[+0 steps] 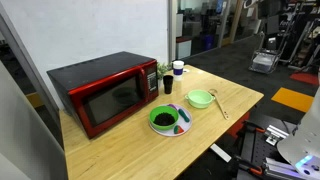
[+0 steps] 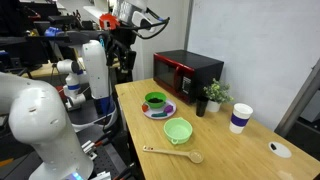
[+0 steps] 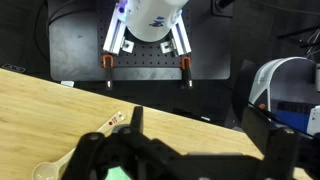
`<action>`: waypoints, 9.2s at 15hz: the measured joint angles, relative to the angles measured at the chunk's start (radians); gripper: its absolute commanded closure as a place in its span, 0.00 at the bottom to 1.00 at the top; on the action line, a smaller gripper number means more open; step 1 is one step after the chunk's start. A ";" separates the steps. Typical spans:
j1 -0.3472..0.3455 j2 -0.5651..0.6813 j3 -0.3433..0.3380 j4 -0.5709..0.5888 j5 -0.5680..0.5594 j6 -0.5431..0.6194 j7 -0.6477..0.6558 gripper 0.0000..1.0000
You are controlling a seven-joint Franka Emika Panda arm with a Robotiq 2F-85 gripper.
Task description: Put the green object in the black cup
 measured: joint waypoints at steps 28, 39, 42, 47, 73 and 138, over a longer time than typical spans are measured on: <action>-0.044 0.040 0.111 -0.425 0.049 0.753 0.239 0.00; 0.008 0.439 0.124 -0.371 0.144 1.091 0.236 0.00; 0.015 0.505 0.128 -0.327 0.147 1.107 0.238 0.00; 0.015 0.543 0.134 -0.294 0.147 1.107 0.239 0.00; 0.015 0.555 0.163 -0.294 0.141 1.125 0.275 0.00; 0.139 1.081 0.196 -0.048 0.136 1.562 0.769 0.21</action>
